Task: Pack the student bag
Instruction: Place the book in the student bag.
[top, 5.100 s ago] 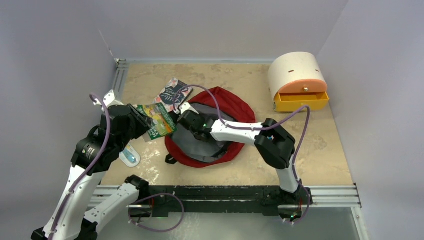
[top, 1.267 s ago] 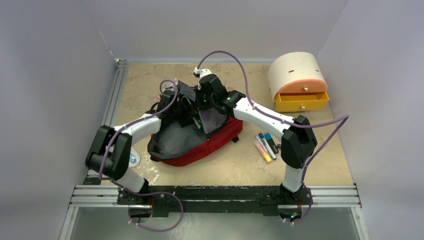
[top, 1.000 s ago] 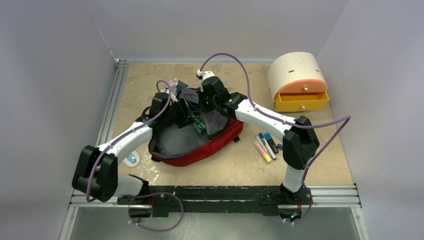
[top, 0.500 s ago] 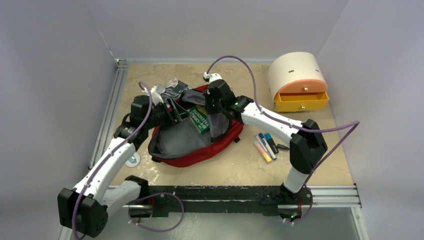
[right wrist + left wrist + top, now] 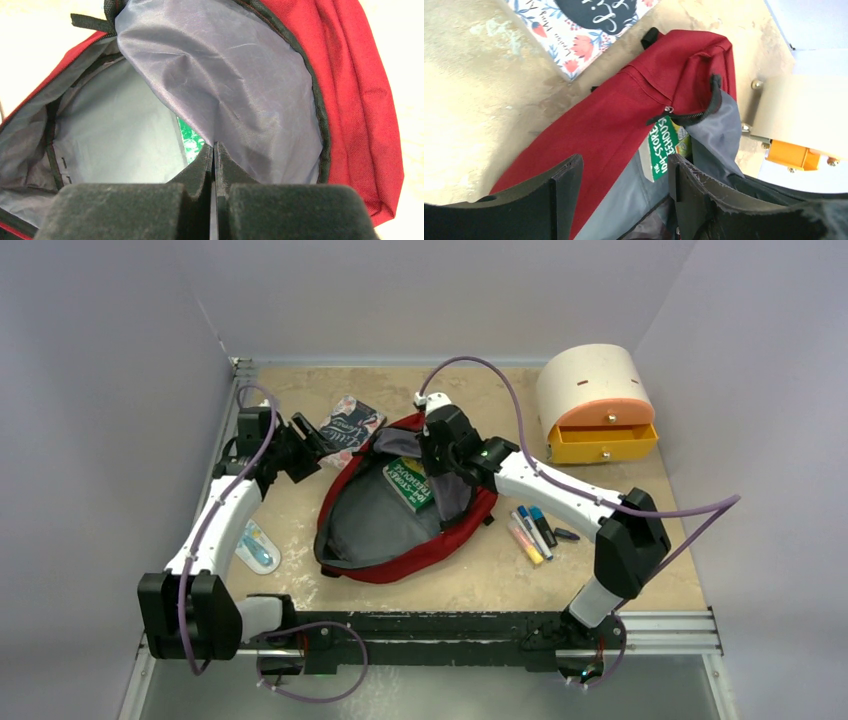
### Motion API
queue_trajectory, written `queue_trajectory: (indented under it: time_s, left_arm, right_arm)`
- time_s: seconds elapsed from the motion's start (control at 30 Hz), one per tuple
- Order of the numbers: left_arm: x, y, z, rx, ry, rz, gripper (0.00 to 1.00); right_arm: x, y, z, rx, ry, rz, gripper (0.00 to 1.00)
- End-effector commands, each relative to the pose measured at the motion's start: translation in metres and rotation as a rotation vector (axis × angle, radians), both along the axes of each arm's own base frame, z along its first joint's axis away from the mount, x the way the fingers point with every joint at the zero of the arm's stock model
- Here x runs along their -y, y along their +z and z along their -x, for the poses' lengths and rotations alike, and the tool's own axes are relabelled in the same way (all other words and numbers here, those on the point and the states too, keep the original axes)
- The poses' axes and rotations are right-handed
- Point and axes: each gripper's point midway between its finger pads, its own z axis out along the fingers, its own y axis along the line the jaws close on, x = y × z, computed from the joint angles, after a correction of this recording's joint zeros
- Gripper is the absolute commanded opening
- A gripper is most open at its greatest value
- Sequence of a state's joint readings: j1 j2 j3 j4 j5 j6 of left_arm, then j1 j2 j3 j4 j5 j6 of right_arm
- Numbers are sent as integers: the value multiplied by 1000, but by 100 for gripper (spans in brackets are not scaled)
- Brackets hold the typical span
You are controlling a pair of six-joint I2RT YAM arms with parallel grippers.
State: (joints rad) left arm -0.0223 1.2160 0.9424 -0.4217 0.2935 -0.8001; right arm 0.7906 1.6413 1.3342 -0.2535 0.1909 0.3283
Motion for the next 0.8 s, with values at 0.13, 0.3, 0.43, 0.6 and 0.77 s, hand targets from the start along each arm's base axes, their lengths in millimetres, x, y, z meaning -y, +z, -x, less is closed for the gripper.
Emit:
queue_trajectory:
  time_s: [0.13, 0.3, 0.43, 0.6, 0.77]
  left_arm:
    - [-24, -2, -7, -4, 82, -1, 63]
    - [-39, -14, -10, -42, 138, 19, 65]
    - [-49, -22, -16, -57, 175, 46, 66]
    - [-51, -37, -22, -75, 203, 75, 67]
    - [-45, -52, -31, -78, 187, 118, 68]
  right_arm:
    - [-12, 5, 20, -20, 180, -30, 19]
    - [-27, 26, 19, -1, 233, -86, 43]
    - [-42, 64, 8, 77, 252, -158, 53]
    - [-61, 93, -23, 161, 214, -194, 64]
    - [-89, 86, -69, 200, 176, -177, 73]
